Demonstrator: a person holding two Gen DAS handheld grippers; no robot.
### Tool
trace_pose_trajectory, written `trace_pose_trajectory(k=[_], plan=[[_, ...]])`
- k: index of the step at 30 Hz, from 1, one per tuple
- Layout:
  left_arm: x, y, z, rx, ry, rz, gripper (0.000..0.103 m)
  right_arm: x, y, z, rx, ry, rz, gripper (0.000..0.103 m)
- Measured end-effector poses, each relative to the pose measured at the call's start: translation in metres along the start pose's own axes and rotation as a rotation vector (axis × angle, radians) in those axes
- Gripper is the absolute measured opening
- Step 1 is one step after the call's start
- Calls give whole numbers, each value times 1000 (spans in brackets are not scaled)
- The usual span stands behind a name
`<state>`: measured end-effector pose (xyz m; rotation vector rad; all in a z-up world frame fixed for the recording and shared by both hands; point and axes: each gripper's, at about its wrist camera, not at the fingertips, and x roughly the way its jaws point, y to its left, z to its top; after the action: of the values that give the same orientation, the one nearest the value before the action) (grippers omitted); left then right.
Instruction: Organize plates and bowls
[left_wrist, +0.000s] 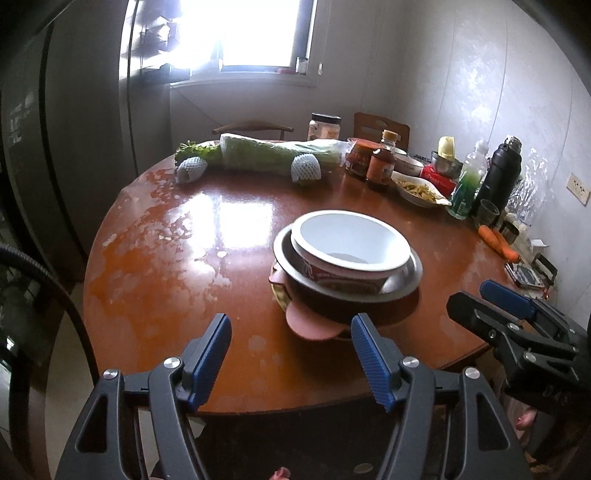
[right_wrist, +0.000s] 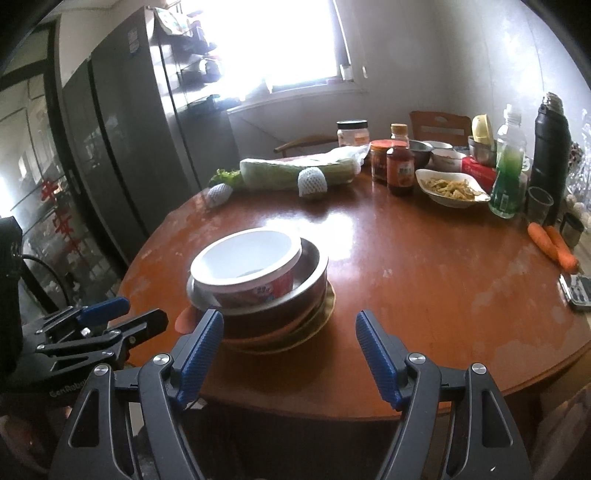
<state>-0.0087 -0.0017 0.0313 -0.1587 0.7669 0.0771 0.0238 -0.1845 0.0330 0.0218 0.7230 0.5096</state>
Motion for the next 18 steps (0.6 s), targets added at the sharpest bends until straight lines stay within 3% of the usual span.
trace_pose_trajectory(k=[18], plan=[[-3,0,-14,-15,8,-8,67,-4,9,-26,21,9,-45,76]])
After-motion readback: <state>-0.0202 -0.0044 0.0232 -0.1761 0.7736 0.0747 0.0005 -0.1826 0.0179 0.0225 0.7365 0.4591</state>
